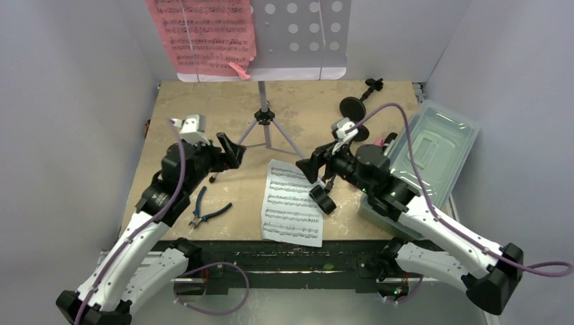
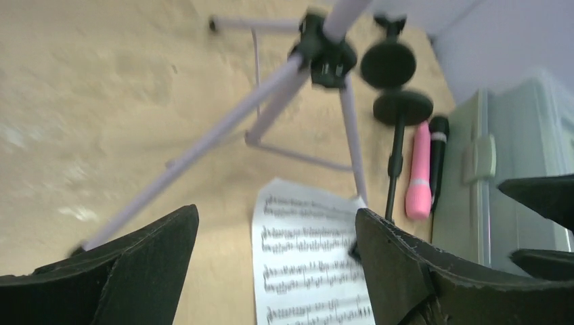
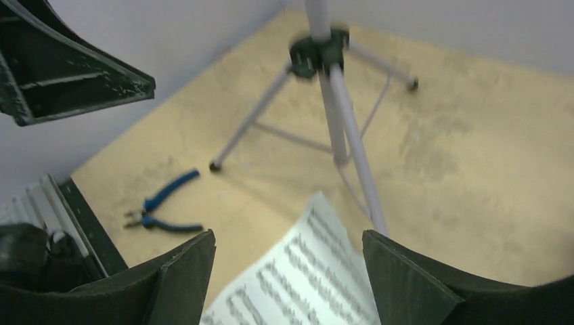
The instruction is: Set up the instrument practice props
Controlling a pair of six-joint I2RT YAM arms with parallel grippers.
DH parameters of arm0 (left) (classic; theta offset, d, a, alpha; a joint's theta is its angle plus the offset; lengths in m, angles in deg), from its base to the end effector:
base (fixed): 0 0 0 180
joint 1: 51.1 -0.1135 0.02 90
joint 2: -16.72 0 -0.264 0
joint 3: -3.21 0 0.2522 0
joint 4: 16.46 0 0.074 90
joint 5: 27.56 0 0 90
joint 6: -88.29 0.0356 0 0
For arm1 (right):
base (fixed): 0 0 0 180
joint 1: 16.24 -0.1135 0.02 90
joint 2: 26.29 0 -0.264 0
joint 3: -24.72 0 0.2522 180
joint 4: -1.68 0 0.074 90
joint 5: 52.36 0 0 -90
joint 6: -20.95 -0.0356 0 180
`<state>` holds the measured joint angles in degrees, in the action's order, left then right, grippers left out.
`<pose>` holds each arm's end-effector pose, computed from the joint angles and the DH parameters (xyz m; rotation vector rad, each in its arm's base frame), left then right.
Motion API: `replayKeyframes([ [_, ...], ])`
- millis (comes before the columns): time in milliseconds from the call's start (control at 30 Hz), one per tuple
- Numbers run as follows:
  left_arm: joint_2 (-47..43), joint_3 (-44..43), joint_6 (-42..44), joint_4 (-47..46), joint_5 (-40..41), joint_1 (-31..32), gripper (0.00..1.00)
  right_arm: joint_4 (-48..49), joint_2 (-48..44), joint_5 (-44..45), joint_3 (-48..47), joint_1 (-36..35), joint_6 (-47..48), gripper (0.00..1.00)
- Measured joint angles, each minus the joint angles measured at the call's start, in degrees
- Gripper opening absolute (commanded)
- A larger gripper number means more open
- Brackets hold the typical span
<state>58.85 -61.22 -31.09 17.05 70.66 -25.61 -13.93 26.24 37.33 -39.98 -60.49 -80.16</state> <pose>0.1509 -0.0663 0.3651 -0.1669 1.7916 -0.5651 0.1541 0.1504 0.3696 -0.4842 1.6123 0.7404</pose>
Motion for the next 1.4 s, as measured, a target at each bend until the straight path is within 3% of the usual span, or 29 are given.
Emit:
replayKeyframes([
  [167, 6.19, 10.84, -7.98, -3.58, -10.56, 0.00, 0.90, 0.57, 5.88, -0.70, 9.49, 0.00, -6.47, 0.79],
  [400, 16.48, 21.73, -16.63, -11.19, -19.26, 2.10, 0.91, 1.09, 15.80, -3.54, 10.38, 0.00, -10.80, 0.76],
  [667, 23.23, 24.41, -16.17, -18.14, -14.67, 6.86, 0.93, 3.23, 17.94, -3.54, 13.68, 0.02, -13.90, 0.74],
  [833, 25.79, 28.20, -14.43, -33.68, -8.96, 7.87, 0.98, 3.76, 18.51, -3.43, 15.61, 0.02, -15.19, 0.74],
  [967, 33.16, 29.00, -13.44, -45.16, -5.25, 7.98, 1.00, 3.69, 17.75, -3.41, 15.82, 0.02, -15.58, 0.74],
  [1167, 41.94, 29.03, -11.56, -60.35, -4.55, 7.98, 1.00, 3.87, 13.27, -3.19, 16.70, 0.02, -15.89, 0.74],
  [1400, 53.35, 28.72, -9.55, -74.20, -7.87, 7.96, 0.88, 4.13, 12.28, -3.69, 17.31, 0.02, -15.89, 0.74],
])
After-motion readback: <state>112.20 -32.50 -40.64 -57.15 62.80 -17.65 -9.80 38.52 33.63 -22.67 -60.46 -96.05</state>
